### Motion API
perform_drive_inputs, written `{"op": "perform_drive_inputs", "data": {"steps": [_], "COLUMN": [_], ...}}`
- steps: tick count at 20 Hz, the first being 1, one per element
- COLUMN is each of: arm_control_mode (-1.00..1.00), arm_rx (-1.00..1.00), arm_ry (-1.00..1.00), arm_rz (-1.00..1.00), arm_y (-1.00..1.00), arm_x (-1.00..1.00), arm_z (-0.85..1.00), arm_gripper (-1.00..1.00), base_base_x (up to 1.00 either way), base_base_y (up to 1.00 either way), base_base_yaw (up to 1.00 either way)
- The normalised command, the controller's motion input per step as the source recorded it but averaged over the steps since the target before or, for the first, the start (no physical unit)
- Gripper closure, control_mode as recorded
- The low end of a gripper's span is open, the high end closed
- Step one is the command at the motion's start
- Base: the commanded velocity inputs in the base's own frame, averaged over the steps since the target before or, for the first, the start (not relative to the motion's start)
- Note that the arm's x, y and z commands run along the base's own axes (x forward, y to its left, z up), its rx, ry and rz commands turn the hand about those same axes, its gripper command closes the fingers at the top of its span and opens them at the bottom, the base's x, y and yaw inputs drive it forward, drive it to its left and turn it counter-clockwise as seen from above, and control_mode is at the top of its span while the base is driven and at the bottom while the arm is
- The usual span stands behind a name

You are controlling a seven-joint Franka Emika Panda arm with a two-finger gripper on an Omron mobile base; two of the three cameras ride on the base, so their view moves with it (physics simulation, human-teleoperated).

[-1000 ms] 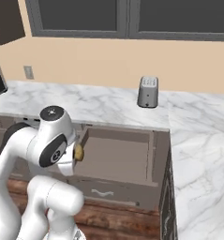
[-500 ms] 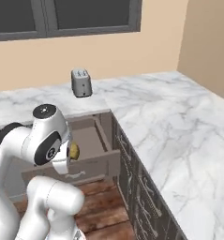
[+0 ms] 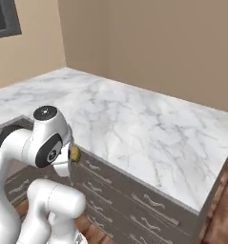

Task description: Restock the sink supplies by placing the sponge and soap dispenser on the counter and next to the sink. Make sure the soap dispenser is upright.

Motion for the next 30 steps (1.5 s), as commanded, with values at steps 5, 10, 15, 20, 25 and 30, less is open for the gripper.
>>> {"op": "perform_drive_inputs", "data": {"steps": [5,10,15,20,25,30], "arm_control_mode": [1.00,1.00,1.00,1.00,1.00,1.00], "arm_rx": [0.00,0.00,0.00,0.00,0.00,0.00], "arm_ry": [0.00,0.00,0.00,0.00,0.00,0.00], "arm_rz": [0.00,0.00,0.00,0.00,0.00,0.00], "arm_y": [0.00,0.00,0.00,0.00,0.00,0.00], "arm_x": [0.00,0.00,0.00,0.00,0.00,0.00], "arm_z": [0.00,0.00,0.00,0.00,0.00,0.00], "arm_gripper": [1.00,1.00,1.00,1.00,1.00,1.00], "base_base_x": [-0.10,-0.01,0.00,0.01,0.24,0.55], "base_base_y": [0.00,0.00,-0.07,-0.23,-0.44,-0.62], "base_base_yaw": [-0.98,-0.99,-0.97,-0.93,-0.82,-0.69]}}
